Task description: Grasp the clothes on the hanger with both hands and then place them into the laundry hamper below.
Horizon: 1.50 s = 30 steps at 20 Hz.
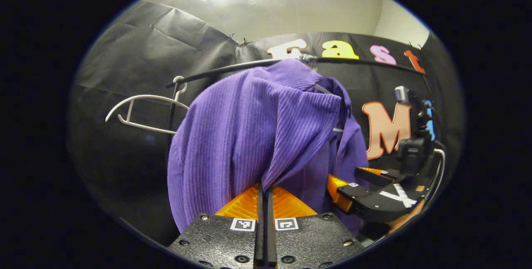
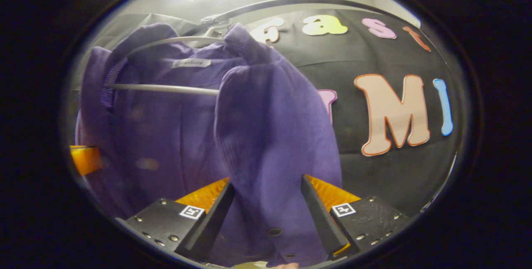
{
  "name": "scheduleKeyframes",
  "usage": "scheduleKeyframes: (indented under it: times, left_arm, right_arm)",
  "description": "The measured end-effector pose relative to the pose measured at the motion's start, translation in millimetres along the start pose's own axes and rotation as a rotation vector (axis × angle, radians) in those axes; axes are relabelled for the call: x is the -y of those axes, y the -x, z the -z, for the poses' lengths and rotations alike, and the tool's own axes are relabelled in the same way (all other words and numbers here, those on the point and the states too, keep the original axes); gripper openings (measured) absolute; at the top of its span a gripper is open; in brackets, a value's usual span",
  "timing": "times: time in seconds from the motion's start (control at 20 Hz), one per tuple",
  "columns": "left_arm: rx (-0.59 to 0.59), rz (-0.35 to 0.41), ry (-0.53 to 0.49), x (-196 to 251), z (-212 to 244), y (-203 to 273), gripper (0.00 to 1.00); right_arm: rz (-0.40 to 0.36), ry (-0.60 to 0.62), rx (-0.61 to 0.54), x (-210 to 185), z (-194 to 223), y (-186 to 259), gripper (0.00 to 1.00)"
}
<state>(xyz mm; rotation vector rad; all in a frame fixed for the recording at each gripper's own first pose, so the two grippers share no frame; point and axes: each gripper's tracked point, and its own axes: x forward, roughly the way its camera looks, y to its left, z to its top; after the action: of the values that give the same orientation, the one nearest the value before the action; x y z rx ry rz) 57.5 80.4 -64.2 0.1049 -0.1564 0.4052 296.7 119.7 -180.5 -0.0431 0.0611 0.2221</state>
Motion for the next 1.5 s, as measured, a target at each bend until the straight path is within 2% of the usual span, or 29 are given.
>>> scheduleKeyframes:
  times: [0.05,0.1,0.15,0.25,0.35,0.4,0.45,0.55,0.7,0.75,0.8,0.9,1.0,1.05,1.2,1.25,1.4,1.5]
  left_arm:
    - [0.001,0.016,0.01,0.2,-4.9,3.3,0.01]
    - [-0.003,0.025,0.009,-2.9,-7.0,6.4,0.01]
    - [-0.016,0.032,0.014,-5.4,-6.1,6.2,0.01]
    - [-0.062,0.055,0.021,-7.1,1.2,7.4,0.01]
    - [-0.102,0.098,0.023,-5.5,4.2,7.1,0.01]
    - [-0.118,0.126,0.021,-5.3,3.8,8.4,0.0]
    - [-0.131,0.156,0.031,-4.8,2.5,10.7,0.01]
    - [-0.153,0.235,0.05,-0.9,-4.2,15.5,0.01]
    - [-0.153,0.329,0.076,-6.8,-23.2,26.2,0.01]
    - [-0.147,0.344,0.077,-10.7,-30.6,28.0,0.01]
    - [-0.139,0.351,0.068,-16.7,-35.9,30.2,0.02]
    - [-0.102,0.37,0.058,-24.0,-51.3,34.1,0.01]
    - [-0.072,0.391,0.051,-28.6,-64.7,37.8,0.01]
    - [-0.064,0.401,0.05,-32.0,-71.5,39.0,0.01]
    - [-0.062,0.439,0.069,-43.9,-91.5,42.1,0.02]
    - [-0.048,0.43,0.065,-52.6,-100.8,40.3,0.01]
    - [0.039,0.296,-0.012,-97.4,-130.9,22.3,0.0]
    - [0.062,0.251,-0.02,-111.8,-143.5,18.5,0.01]
  right_arm:
    - [0.007,0.011,0.022,-1.9,-9.2,-6.4,0.99]
    - [0.0,0.011,0.02,-6.1,-13.1,-13.7,0.99]
    - [-0.012,-0.001,-0.012,-9.0,-10.1,-18.6,0.94]
    - [-0.004,-0.07,-0.047,-5.2,-12.7,-24.6,0.95]
    - [0.09,-0.123,-0.071,23.7,-20.9,-28.9,0.35]
    - [0.062,-0.153,-0.097,25.6,-17.3,-34.3,0.05]
    - [0.026,-0.167,-0.115,20.8,-17.1,-31.4,0.04]
    - [0.056,-0.163,-0.097,39.1,-27.7,-25.0,0.04]
    - [0.019,-0.181,-0.124,40.7,-36.4,-9.5,0.02]
    - [0.038,-0.162,-0.12,46.0,-38.5,-2.9,0.0]
    - [0.055,-0.135,-0.122,52.4,-42.1,3.3,0.04]
    - [0.075,-0.109,-0.1,59.8,-55.9,14.1,0.04]
    - [0.082,-0.114,-0.11,58.2,-61.0,21.7,0.0]
    - [0.085,-0.11,-0.107,60.2,-65.5,22.9,0.04]
    - [0.145,-0.06,-0.08,82.6,-82.0,27.7,0.03]
    - [0.163,-0.052,-0.07,89.1,-89.0,28.3,0.03]
    - [0.236,-0.017,-0.046,109.5,-103.4,25.2,0.04]
    - [0.276,0.023,-0.039,115.4,-110.4,21.8,0.04]
